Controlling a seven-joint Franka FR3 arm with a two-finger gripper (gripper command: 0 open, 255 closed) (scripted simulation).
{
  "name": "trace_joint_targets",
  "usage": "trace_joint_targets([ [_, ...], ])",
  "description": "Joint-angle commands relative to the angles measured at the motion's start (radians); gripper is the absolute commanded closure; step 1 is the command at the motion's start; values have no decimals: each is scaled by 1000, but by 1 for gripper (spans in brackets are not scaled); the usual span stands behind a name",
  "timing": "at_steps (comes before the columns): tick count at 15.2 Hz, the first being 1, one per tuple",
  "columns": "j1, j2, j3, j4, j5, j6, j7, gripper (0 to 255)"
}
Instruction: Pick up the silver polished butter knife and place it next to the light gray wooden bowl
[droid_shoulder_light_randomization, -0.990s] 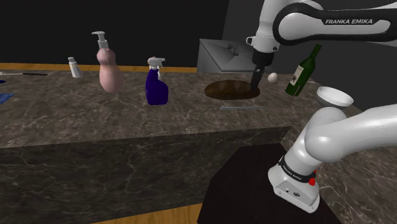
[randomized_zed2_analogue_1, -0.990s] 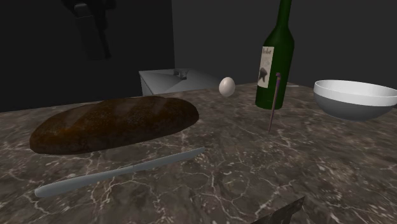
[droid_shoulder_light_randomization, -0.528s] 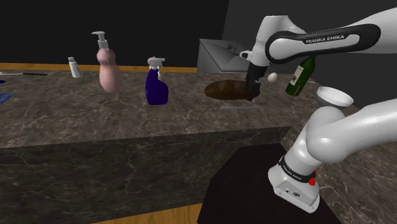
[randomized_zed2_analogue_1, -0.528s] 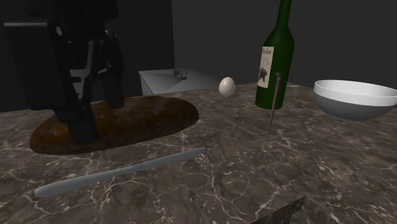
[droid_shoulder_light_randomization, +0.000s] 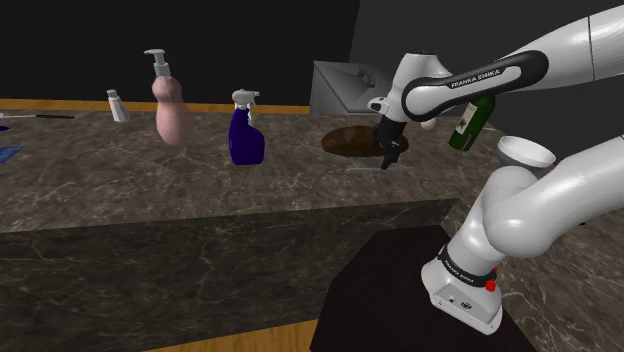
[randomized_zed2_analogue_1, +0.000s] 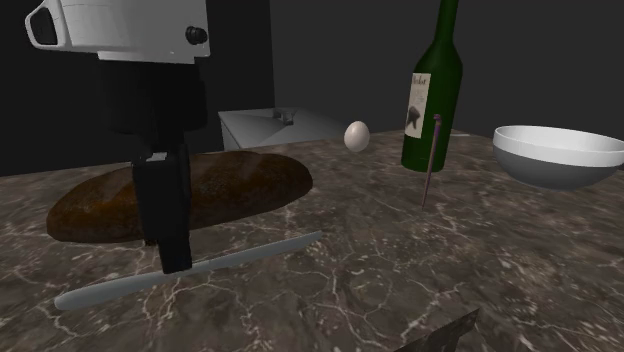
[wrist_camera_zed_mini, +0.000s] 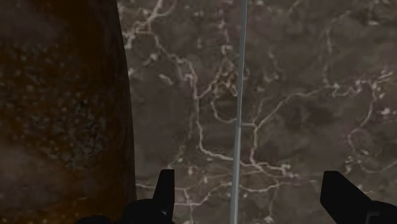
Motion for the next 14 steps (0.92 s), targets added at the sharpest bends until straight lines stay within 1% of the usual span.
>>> trace_joint_targets([
  [1,3,22,-11,-15,-1,38,-8,0],
  [4,8,51,-22,-32,0,84,-11,0],
  [12,8,51,-22,-32,0,84,-11,0],
  [13,8,51,-22,-32,0,84,-11,255],
  [14,8,51,-22,-32,0,84,-11,255],
])
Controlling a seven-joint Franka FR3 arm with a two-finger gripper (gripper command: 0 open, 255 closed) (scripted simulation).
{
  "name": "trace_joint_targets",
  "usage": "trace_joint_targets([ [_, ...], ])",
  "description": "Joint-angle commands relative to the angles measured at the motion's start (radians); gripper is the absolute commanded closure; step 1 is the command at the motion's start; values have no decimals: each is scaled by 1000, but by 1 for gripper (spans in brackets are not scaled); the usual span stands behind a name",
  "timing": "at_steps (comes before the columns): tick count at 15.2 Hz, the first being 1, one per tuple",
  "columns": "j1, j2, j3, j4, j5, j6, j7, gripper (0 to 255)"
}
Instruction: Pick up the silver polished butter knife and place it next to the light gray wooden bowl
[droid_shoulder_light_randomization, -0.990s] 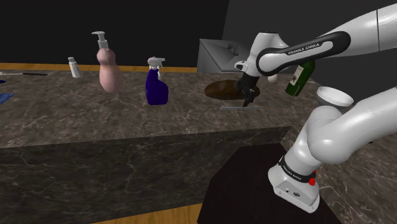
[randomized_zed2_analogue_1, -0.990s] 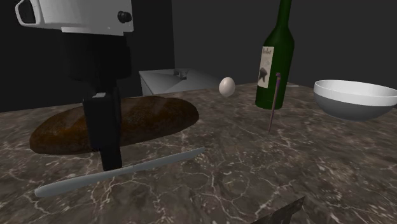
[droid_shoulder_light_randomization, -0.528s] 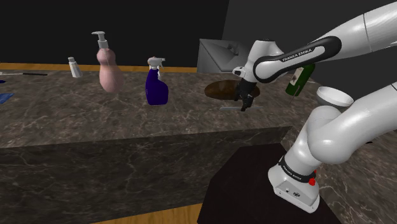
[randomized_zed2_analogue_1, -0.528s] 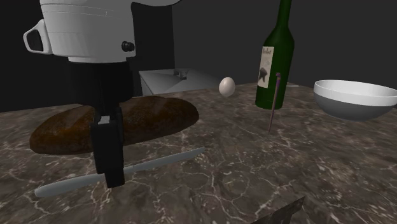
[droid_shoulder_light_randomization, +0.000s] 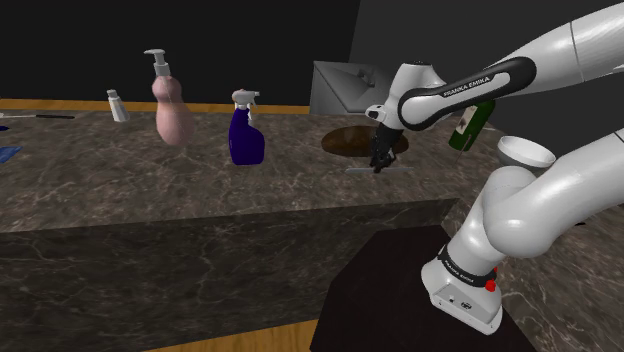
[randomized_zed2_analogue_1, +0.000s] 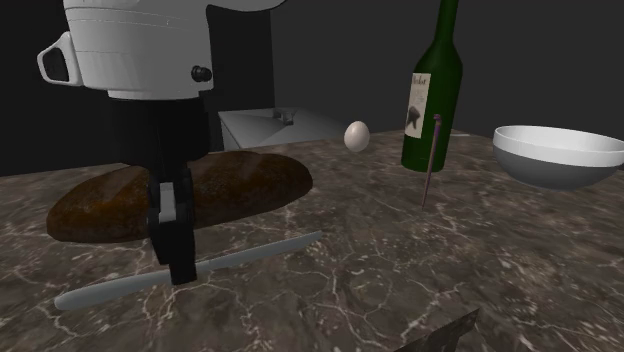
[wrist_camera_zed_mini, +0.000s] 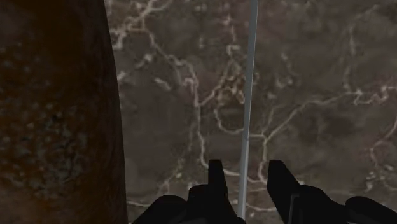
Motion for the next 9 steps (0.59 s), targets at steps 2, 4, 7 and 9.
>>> trace_joint_targets([
  [2,0,0,0,0,0,0,0,255],
  [4,0,0,0,0,0,0,0,255],
  [7,0,0,0,0,0,0,0,255],
  [9,-2,-11,4,7,0,-18,2,255],
])
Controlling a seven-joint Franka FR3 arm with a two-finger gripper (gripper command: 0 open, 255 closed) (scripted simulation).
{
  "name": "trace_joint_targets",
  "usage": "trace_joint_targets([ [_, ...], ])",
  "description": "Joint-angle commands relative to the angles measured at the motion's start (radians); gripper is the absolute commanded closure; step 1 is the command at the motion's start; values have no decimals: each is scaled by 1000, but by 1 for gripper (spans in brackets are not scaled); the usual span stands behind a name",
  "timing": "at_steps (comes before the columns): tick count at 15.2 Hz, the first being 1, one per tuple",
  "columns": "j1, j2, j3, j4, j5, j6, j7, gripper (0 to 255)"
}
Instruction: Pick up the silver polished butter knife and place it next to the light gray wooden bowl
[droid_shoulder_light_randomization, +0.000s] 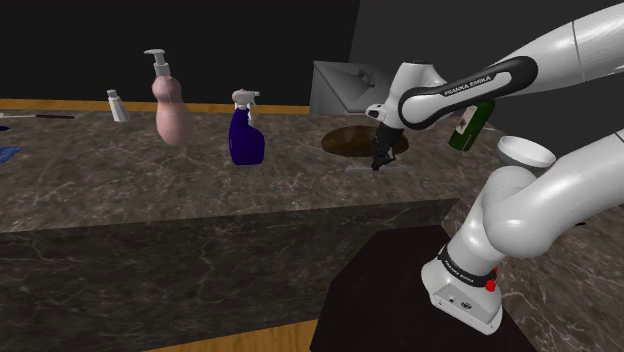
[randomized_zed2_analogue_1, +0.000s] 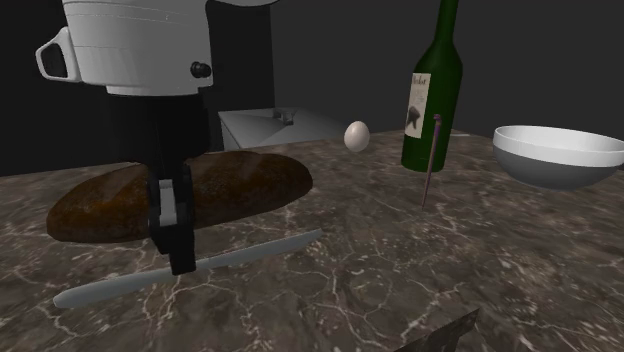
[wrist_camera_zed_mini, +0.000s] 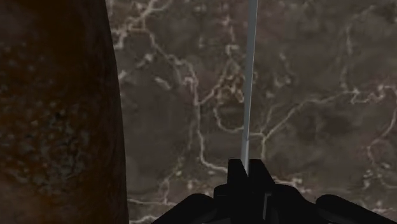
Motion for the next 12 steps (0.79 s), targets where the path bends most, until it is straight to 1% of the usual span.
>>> trace_joint_targets([
  [1,-2,-15,6,11,0,-26,2,255],
  [12,-7,-108,49,102,12,-209,14,255],
])
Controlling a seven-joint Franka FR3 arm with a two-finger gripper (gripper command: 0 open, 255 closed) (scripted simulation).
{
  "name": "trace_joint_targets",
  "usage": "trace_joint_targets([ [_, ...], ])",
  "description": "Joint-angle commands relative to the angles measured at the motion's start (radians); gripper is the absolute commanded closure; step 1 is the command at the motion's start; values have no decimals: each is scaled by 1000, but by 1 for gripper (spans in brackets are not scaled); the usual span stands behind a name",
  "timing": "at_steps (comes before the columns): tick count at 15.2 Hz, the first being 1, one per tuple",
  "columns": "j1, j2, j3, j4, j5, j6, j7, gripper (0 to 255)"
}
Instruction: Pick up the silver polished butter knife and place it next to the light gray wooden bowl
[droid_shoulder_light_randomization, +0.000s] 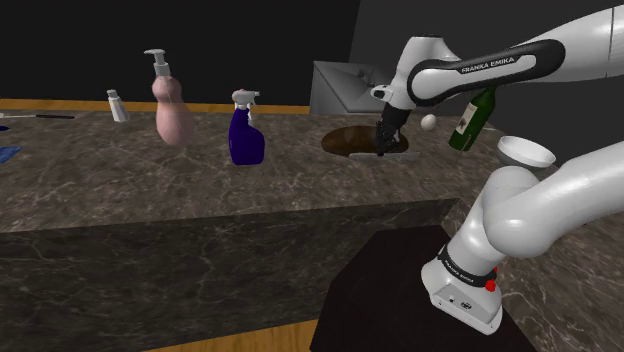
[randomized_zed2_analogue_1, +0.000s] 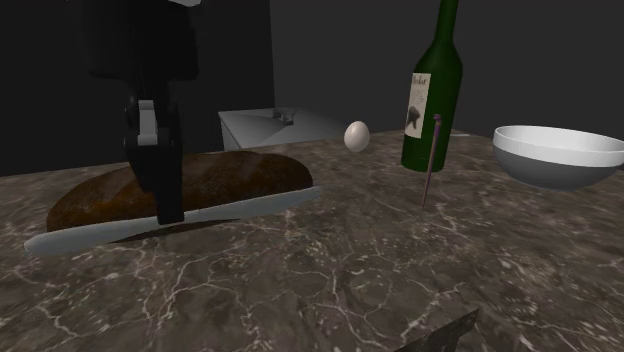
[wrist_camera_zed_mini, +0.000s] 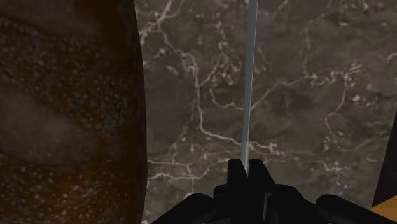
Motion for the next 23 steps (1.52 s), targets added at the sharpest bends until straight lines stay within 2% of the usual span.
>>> trace_joint_targets([
  [1,-1,-14,7,20,3,-34,0,255],
  [19,9,-70,60,219,36,-289,6,255],
  [23,-29,-70,-22,242,-10,-301,-92,255],
])
